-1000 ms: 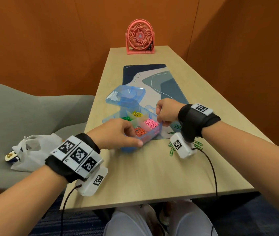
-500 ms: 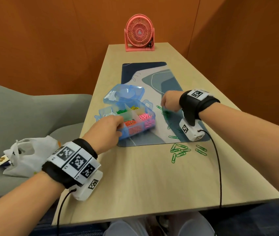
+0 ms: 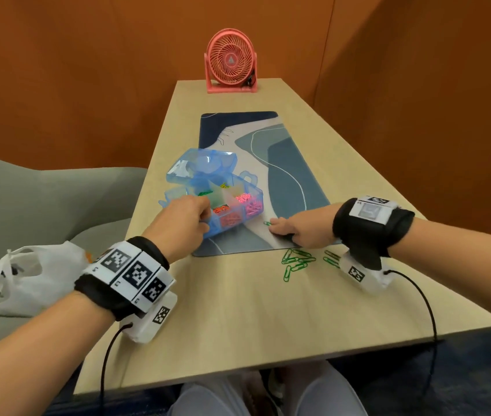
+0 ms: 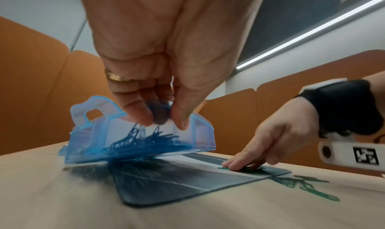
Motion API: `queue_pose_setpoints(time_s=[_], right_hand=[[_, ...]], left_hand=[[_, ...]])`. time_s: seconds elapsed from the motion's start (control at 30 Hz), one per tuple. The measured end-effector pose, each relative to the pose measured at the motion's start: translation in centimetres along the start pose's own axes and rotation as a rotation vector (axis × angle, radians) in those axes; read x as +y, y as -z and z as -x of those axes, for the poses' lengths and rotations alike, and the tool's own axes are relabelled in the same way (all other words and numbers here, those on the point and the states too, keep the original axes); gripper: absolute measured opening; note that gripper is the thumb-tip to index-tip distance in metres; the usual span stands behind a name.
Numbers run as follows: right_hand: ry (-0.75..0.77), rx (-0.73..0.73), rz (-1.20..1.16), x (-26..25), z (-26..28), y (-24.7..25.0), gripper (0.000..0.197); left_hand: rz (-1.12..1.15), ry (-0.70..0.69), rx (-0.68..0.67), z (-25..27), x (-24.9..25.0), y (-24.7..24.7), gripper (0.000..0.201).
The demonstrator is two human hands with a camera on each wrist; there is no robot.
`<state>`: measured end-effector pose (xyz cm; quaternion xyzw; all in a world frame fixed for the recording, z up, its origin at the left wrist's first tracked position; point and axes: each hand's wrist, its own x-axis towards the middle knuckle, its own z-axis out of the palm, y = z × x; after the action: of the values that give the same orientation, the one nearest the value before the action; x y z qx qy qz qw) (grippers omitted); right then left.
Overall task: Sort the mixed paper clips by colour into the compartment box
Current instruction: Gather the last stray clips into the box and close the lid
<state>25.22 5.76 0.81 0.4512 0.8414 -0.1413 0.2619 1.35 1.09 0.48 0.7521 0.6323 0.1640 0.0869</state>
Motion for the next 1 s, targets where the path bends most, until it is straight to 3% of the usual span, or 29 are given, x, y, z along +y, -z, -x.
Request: queue_pose_setpoints(time_s=[0.13,0.3,0.47,0.6,0.77,1.0], right_hand=[[-0.038,0.088,-0.124,0.8,2.3,0.7,0.053],[-0.220,0.060,-0.066,2.1,3.1,-1.1,0.040],[-0.135,0.048,-0.139,1.0,3.5,-3.2,0.041],[-0.078,0.030,-0.160,0.1,4.2,-3.3,0.040],[-0.116,0.130,-0.135,-0.2,4.2,-1.4,0.040],[-0.109,0.067,-0.050,-1.2,3.9,-1.6,0.050]], left_hand=[[0.021,-0.033,-0.070,0.5,1.0,-0.9,0.023],[-0.015,-0.061,-0.124,1.3,2.0,-1.3,0.011],[-0.044,-0.036,-0.125,1.1,2.8,-2.1,0.005],[-0.050,-0.008,-0.164,0.7,3.3,-2.1,0.011],[-0.096,-0.045,-0.197,0.9,4.4,-1.7,0.019],[-0.234,-0.018,-0.259,0.4,4.6,-1.2,0.021]])
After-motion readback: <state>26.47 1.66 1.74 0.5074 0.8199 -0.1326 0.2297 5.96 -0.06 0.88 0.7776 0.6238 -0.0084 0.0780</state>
